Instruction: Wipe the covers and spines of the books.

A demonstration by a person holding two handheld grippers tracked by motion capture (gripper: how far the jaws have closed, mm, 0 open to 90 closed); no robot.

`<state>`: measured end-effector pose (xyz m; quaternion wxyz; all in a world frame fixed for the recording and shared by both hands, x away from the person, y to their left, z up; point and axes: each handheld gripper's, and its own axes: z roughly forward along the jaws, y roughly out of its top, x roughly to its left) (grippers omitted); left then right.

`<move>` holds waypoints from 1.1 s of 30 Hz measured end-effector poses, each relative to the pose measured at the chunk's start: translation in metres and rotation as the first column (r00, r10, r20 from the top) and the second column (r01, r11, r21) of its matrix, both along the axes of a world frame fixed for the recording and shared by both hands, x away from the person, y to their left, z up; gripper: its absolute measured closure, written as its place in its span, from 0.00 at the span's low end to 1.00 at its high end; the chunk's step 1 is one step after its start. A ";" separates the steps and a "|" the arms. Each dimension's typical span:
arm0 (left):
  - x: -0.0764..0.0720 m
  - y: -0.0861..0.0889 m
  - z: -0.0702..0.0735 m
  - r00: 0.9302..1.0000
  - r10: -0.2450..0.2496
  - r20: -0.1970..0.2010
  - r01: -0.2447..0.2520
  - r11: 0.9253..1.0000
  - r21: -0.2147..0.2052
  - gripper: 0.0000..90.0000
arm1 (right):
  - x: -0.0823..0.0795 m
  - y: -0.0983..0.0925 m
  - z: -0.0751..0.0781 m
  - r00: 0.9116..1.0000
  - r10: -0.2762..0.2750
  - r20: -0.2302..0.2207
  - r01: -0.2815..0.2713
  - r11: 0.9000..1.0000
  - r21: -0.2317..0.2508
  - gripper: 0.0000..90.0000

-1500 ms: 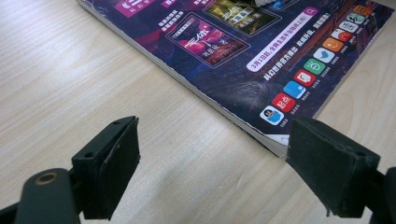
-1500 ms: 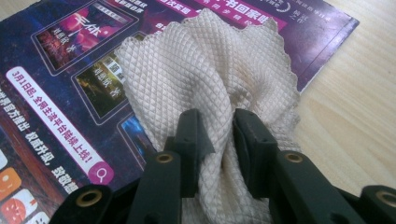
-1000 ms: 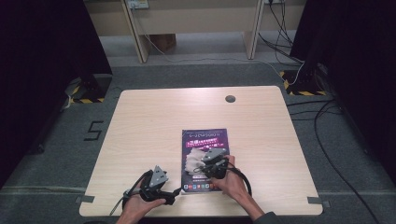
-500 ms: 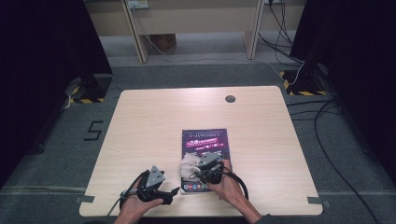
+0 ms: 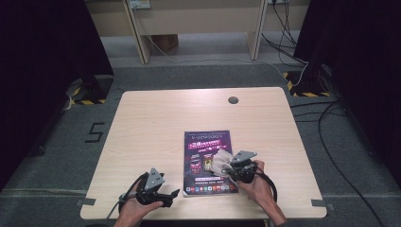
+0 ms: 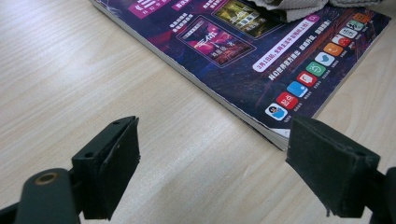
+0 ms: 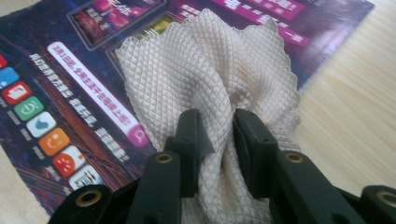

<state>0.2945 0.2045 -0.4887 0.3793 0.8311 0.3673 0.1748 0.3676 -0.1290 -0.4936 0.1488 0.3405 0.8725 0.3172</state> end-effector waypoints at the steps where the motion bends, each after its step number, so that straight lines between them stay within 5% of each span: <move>1: 0.000 0.000 0.000 1.000 0.000 -0.001 0.000 1.000 0.000 0.18 | 0.000 -0.001 0.000 1.000 0.001 0.003 -0.001 1.000 0.000 0.80; 11: 0.001 0.001 0.000 1.000 0.009 0.001 -0.009 1.000 -0.001 0.18 | -0.005 0.026 -0.001 0.998 0.060 0.013 -0.060 0.998 -0.009 0.80; 22: 0.005 0.011 0.003 0.998 0.057 0.011 -0.057 0.998 -0.013 0.18 | -0.020 0.090 -0.004 0.977 0.210 0.021 -0.210 0.978 -0.001 0.80; 28: 0.007 0.015 0.003 0.998 0.067 0.010 -0.067 0.998 -0.014 0.18 | -0.031 0.103 -0.005 0.963 0.269 0.011 -0.270 0.963 0.020 0.80; 33: 0.007 0.017 0.003 0.997 0.074 0.008 -0.074 0.997 -0.016 0.18 | -0.028 0.097 -0.004 0.969 0.249 0.002 -0.249 0.968 0.025 0.80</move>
